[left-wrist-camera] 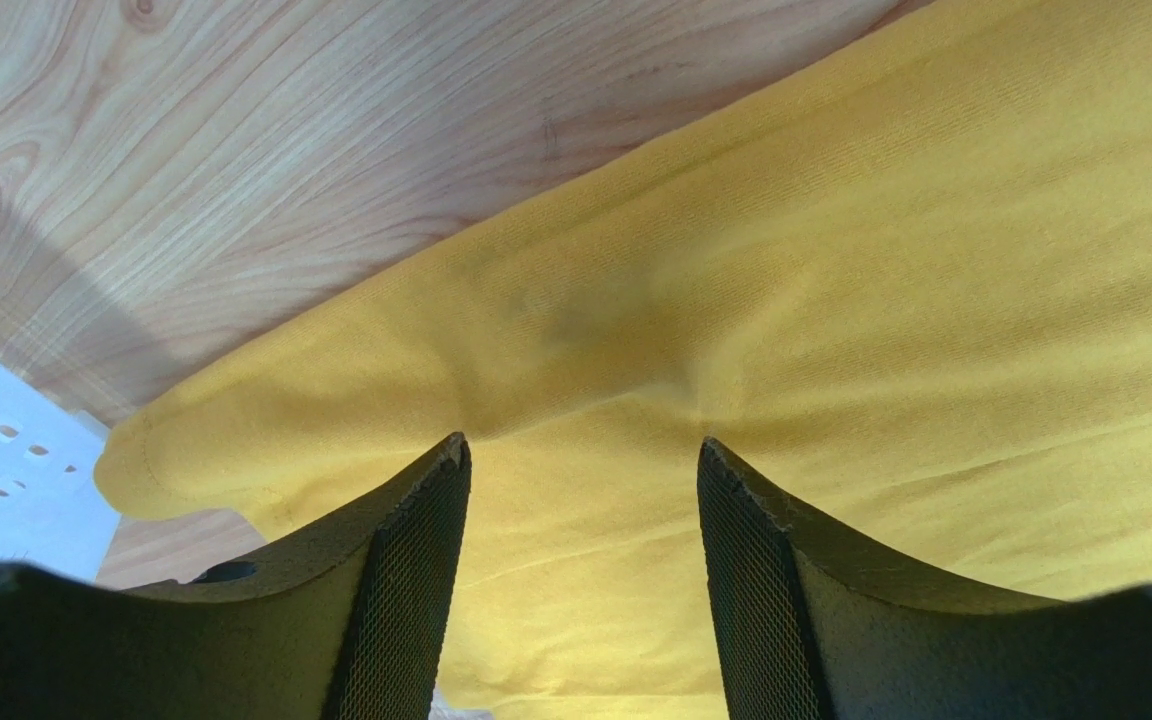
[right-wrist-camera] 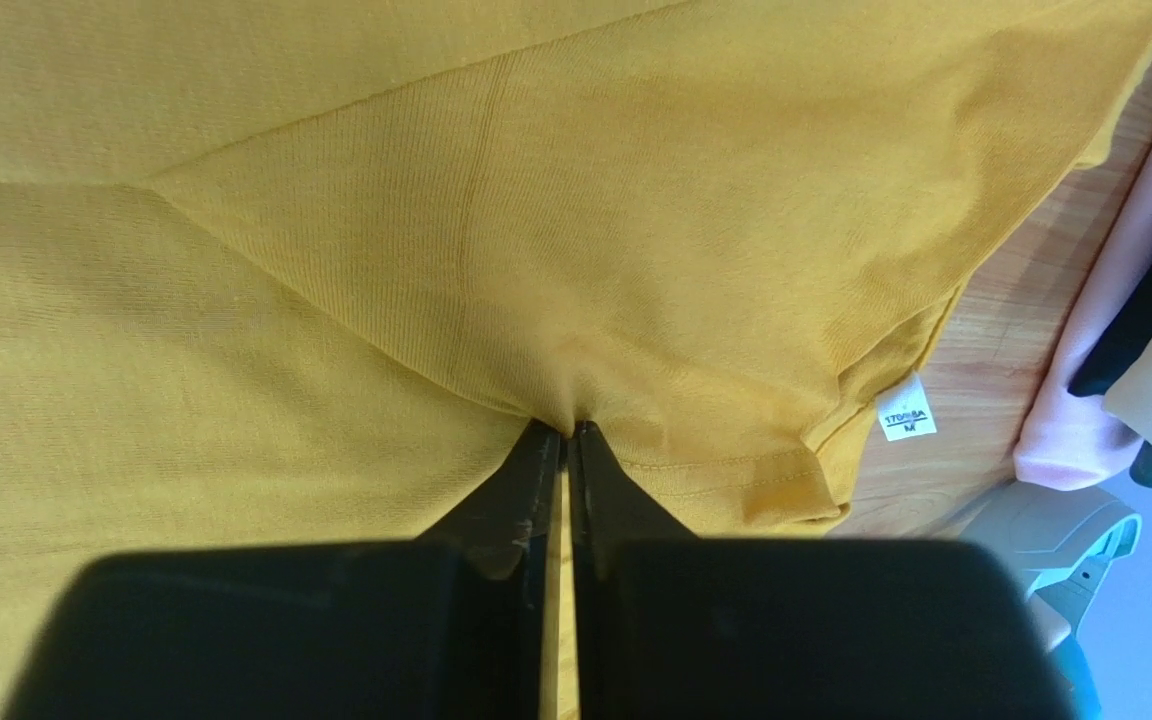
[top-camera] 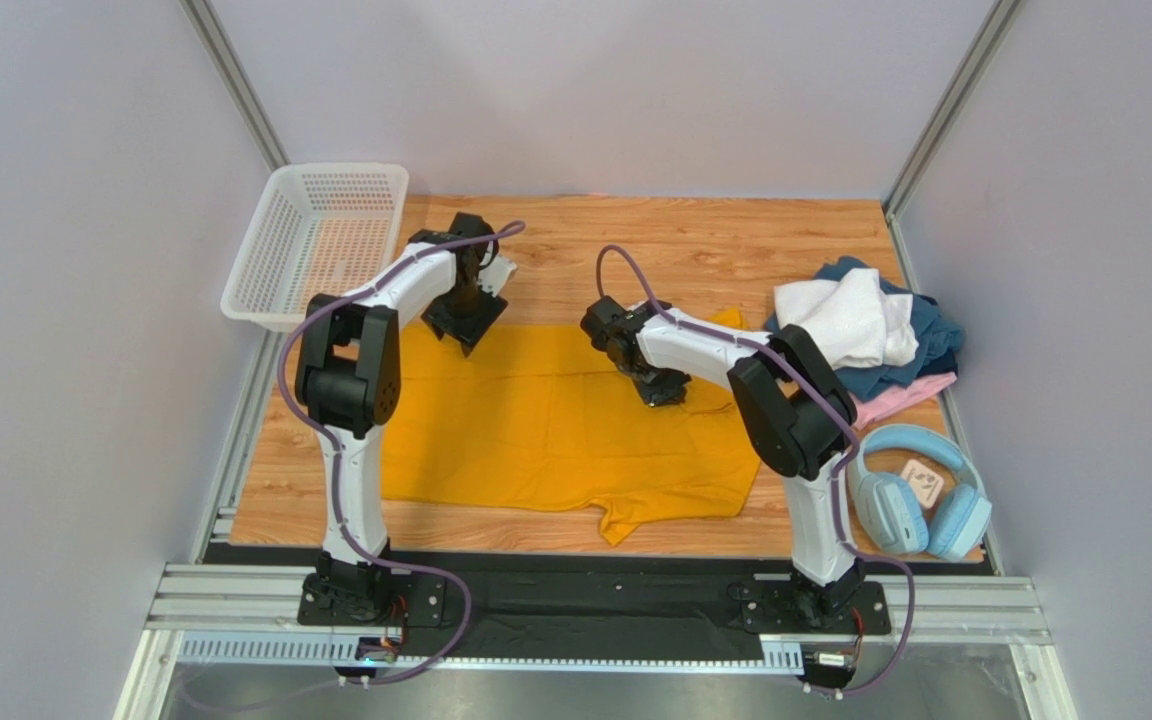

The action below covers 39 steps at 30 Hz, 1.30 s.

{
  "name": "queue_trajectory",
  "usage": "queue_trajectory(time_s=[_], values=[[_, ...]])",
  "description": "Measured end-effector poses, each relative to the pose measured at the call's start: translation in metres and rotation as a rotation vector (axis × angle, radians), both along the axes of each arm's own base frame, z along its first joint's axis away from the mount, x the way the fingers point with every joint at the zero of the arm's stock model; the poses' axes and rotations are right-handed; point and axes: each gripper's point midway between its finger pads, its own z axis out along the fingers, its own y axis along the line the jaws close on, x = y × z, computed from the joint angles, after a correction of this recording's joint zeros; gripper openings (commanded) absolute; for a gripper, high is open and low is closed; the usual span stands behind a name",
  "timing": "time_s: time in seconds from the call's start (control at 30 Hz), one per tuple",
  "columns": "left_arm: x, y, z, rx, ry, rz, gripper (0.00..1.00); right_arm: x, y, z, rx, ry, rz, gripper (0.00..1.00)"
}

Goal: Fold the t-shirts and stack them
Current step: Fold the flattened tshirt in 1/3 of the way

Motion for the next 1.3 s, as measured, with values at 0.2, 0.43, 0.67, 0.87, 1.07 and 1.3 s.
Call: queue_trajectory(time_s=[0.2, 0.43, 0.67, 0.87, 1.07, 1.3], values=[[0.0, 0.002, 0.001, 0.011, -0.005, -0.001, 0.63, 0.002, -0.001, 0.0, 0.041, 0.019, -0.026, 0.0], [-0.003, 0.004, -0.003, 0.017, 0.004, -0.003, 0.63, 0.033, 0.001, 0.039, 0.371, 0.025, -0.157, 0.0], [-0.004, 0.005, -0.004, 0.022, 0.007, -0.006, 0.63, 0.073, -0.004, 0.074, 0.816, 0.033, -0.297, 0.03], [-0.004, 0.008, -0.004, 0.039, 0.001, -0.014, 0.63, 0.053, 0.033, 0.04, 1.026, 0.265, -0.301, 0.34], [-0.005, 0.009, -0.004, 0.043, 0.002, -0.014, 0.62, 0.03, 0.023, 0.008, 0.9, 0.334, -0.366, 0.29], [-0.005, 0.009, -0.005, 0.043, 0.001, -0.014, 0.62, 0.044, -0.021, 0.047, 0.64, 0.063, -0.359, 0.33]])
